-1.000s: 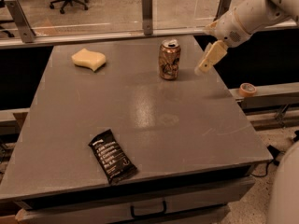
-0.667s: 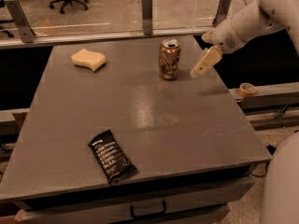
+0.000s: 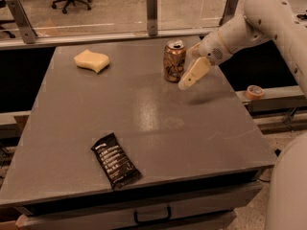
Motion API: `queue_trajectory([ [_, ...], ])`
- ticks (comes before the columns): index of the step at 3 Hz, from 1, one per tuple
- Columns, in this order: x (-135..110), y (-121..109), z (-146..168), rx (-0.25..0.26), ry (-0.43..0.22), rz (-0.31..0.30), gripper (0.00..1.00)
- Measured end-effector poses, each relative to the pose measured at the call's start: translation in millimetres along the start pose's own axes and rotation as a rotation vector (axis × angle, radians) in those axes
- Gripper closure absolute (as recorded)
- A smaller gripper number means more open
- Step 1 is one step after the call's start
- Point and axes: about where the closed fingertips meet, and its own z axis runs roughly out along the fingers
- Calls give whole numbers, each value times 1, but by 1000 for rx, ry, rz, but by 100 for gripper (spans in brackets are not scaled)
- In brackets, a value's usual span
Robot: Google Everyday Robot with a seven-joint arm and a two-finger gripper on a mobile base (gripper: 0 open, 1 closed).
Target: Knock orange can over
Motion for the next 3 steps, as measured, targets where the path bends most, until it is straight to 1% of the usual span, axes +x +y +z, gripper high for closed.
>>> queue_trajectory([
  [1,-23,35,15,-99,-27,-36,0],
  [2,-60,76,14,-196,-76,-110,0],
  [3,-90,108,5,-263,-120,-177,0],
])
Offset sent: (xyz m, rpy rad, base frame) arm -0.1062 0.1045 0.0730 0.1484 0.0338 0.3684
